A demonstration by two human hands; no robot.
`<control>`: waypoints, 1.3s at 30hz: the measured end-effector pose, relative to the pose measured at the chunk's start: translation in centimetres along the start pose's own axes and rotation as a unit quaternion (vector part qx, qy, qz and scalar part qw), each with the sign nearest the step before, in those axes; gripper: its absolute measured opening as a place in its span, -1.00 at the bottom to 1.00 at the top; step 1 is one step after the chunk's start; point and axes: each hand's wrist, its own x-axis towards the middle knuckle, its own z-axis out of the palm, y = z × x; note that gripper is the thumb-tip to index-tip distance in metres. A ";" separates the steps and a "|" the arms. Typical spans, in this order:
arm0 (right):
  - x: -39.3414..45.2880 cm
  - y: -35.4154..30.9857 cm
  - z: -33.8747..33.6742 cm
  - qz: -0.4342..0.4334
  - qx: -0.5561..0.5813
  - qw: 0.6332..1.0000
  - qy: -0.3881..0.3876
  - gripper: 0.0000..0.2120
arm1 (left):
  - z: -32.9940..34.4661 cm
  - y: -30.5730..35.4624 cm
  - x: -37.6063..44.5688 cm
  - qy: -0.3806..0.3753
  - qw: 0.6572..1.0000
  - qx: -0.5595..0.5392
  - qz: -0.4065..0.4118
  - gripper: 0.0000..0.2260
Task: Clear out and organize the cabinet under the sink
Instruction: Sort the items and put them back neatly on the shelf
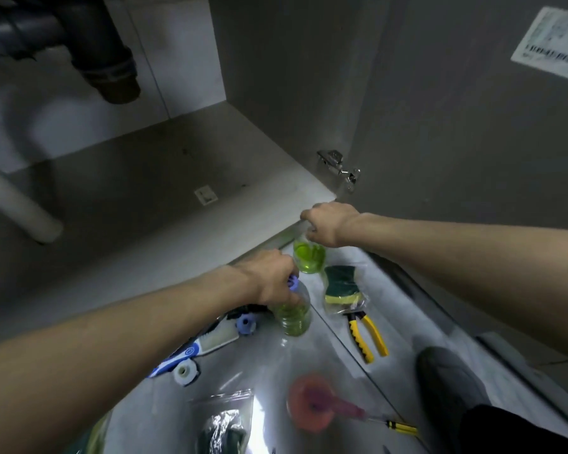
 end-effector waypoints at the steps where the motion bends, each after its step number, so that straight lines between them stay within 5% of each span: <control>1: -0.1 0.3 0.5 0.002 -0.011 1.000 0.007 -0.60 | 0.4 0.5 0.1 0.006 1.000 0.013 0.003 -0.65; 7: -2.5 2.4 0.6 0.038 0.029 0.997 0.053 -0.81 | 0.7 3.5 -2.2 0.008 0.993 0.118 -0.004 -0.68; 11: -4.5 3.7 -0.1 0.090 0.066 0.990 0.086 -0.79 | -1.2 6.7 -6.5 0.100 0.983 0.102 0.119 -0.47; 14: -5.6 4.2 -1.1 0.119 0.107 0.984 0.080 -0.77 | -0.8 9.3 -9.8 -0.017 0.977 0.002 0.213 -0.50; 17: -6.2 4.5 -2.0 0.165 0.191 0.965 0.066 -0.75 | 2.5 10.3 -10.6 -0.032 0.962 0.118 0.244 -0.65; 22: -7.4 4.9 -2.8 0.194 0.332 0.921 0.058 -0.77 | 4.2 10.3 -9.0 -0.037 0.976 0.045 0.210 -0.69; 27: -8.3 5.7 -2.8 0.198 0.503 0.841 0.015 -0.90 | 0.3 9.7 -8.1 0.048 0.979 -0.093 0.174 -0.74; 32: -8.9 5.6 -3.5 0.198 0.597 0.778 -0.014 -0.79 | -7.3 7.1 -7.2 0.141 0.916 -0.368 0.078 -0.76; 35: -8.6 6.0 -4.5 0.177 0.615 0.768 -0.012 -0.80 | -11.3 4.4 -6.3 0.205 0.890 -0.404 0.048 -0.80; 39: -7.7 6.5 -4.5 0.140 0.572 0.808 0.030 -0.77 | -12.7 1.8 -4.0 0.243 0.864 -0.439 -0.050 -0.82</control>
